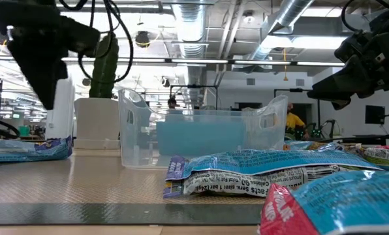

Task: Pick and place Granola Bars by type
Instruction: Put the blue granola bar into the top transparent bin

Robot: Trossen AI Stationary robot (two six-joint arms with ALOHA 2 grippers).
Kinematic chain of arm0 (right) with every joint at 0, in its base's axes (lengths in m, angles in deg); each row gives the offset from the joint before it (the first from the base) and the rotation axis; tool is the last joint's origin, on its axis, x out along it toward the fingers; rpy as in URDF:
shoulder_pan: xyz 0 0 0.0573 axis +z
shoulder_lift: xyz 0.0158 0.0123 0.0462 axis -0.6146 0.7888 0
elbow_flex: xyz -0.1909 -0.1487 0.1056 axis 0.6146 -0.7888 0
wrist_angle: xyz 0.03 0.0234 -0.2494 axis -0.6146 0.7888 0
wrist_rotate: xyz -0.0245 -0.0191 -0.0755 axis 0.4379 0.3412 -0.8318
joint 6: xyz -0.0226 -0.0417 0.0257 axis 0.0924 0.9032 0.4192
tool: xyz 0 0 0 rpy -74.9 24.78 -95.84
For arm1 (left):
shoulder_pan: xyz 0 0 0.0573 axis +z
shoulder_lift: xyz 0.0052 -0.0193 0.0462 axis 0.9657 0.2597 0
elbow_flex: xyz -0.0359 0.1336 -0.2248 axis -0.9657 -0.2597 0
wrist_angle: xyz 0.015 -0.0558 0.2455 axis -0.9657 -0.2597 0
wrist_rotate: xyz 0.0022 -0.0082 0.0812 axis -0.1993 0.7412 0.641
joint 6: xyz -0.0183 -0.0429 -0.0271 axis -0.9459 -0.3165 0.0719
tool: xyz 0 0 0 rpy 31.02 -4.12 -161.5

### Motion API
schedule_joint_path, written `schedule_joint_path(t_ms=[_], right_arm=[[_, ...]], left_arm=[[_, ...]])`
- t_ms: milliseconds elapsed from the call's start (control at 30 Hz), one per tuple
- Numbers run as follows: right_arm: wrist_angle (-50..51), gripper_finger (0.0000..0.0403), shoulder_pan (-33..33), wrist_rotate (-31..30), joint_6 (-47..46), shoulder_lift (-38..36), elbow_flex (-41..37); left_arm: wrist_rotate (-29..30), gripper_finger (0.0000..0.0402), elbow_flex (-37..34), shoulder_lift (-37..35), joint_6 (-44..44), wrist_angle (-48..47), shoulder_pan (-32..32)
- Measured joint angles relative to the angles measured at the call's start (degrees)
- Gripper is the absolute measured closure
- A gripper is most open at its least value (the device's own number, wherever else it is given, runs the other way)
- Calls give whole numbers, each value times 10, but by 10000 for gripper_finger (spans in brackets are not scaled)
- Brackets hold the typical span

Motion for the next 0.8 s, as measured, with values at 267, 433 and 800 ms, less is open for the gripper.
schedule_joint_path(t_ms=[267,433,800], right_arm=[[0,278,0,0,0,0,0],[0,278,0,0,0,0,0],[0,278,0,0,0,0,0]], left_arm=[[-43,248,0,45,-43,1,-16],[-66,248,0,70,-60,11,-24],[-91,248,0,108,-75,47,-30]])
